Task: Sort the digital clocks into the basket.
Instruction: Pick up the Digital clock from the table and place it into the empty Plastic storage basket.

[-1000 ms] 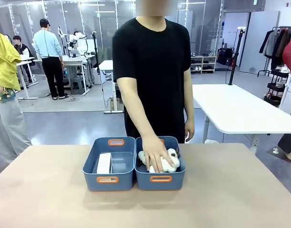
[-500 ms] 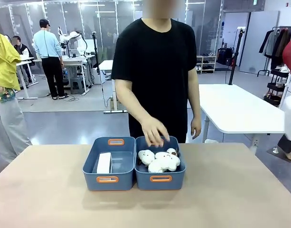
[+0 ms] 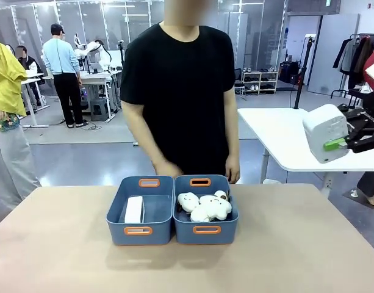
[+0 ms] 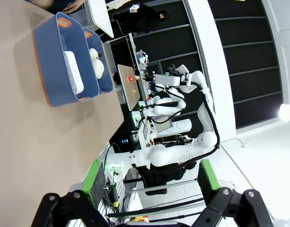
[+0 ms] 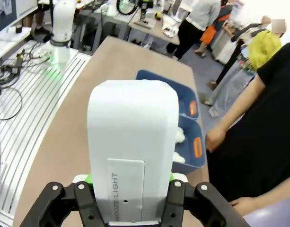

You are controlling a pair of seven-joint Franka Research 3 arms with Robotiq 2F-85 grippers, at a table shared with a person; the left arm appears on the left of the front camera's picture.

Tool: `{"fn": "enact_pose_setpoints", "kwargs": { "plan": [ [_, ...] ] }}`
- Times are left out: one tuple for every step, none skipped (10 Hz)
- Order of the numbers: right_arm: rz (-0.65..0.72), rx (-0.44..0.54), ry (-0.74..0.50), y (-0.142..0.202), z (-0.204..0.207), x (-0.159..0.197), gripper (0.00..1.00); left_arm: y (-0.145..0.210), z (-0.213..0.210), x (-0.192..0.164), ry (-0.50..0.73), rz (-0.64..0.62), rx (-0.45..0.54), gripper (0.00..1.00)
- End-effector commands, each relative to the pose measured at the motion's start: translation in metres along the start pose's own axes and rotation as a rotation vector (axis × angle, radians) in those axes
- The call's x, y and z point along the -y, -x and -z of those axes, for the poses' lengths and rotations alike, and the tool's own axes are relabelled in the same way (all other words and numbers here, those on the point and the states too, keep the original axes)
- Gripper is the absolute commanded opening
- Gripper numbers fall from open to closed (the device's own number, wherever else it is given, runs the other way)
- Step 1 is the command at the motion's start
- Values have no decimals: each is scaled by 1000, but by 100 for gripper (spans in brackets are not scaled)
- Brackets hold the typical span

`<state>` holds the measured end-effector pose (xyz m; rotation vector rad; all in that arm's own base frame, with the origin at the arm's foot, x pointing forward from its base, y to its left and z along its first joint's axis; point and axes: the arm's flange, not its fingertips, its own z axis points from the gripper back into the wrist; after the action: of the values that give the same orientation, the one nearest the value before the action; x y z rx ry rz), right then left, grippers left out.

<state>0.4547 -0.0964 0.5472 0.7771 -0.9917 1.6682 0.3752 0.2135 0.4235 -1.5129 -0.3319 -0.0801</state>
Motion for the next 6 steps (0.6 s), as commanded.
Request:
{"fn": "enact_pose_setpoints", "kwargs": {
  "plan": [
    [56,-34,-107,-9,49,20,0,-2,0,3,-14,5,6,100],
    [77,-22,-147,-22,90,38,0,-2,0,3,-14,5,6,100],
    [158,-10,-58,-34,136,57,0,-2,0,3,-14,5,6,100],
    [178,-69,-56,-51,186,66,0,-2,0,3,-14,5,6,100],
    [158,-154,-91,-59,227,81,0,-2,0,3,-14,5,6,100],
    [218,-158,-147,-65,262,91,0,-2,0,3,-14,5,6,100]
  ]
}}
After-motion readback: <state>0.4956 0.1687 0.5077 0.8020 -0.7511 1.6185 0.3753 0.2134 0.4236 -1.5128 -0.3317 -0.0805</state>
